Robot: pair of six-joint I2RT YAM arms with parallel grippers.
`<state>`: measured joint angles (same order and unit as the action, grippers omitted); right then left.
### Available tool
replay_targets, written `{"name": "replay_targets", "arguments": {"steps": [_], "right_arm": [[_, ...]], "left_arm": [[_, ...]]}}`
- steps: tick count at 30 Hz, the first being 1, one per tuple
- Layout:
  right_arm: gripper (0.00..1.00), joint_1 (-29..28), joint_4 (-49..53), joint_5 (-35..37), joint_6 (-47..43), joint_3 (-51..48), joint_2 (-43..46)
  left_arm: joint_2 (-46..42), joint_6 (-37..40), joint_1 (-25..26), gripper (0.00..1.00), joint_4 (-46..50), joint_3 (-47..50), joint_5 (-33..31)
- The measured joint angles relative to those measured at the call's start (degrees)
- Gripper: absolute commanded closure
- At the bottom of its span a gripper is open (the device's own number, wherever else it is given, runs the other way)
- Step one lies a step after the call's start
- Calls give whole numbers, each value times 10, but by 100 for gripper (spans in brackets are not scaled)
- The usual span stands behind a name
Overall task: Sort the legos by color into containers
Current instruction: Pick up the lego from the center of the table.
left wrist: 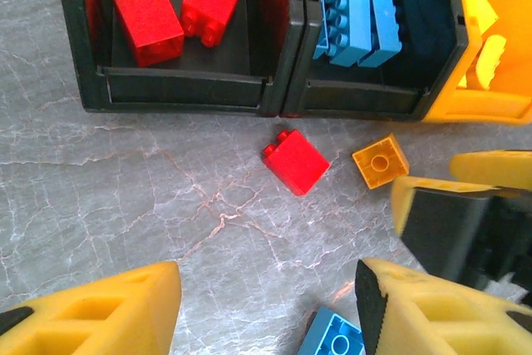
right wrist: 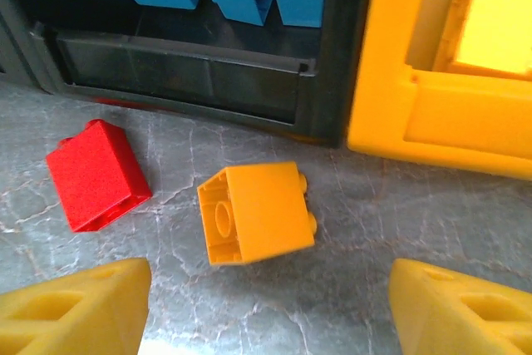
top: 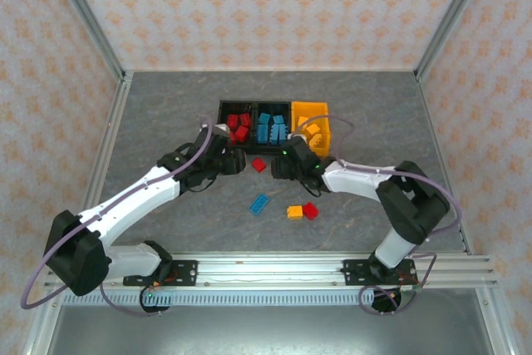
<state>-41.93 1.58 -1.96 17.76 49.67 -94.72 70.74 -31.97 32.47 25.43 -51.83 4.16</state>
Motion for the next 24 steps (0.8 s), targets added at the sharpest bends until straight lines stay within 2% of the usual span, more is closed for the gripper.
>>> {"name": "replay_targets", "arguments": {"steps": [8, 14, 18, 24], "right_arm": [[30, -4, -13, 14, -16, 33, -70], [37, -13, 1, 38, -27, 54, -94], [49, -25, 23, 75, -38, 72, -109], [60, -31, 27, 93, -48, 83, -118]], "left_arm": [[-6, -4, -4, 40, 0, 16, -1], [-5, -8, -4, 41, 0, 19, -1], [0, -10, -4, 41, -3, 21, -1], [0, -17, -4, 41, -5, 25, -1]]}}
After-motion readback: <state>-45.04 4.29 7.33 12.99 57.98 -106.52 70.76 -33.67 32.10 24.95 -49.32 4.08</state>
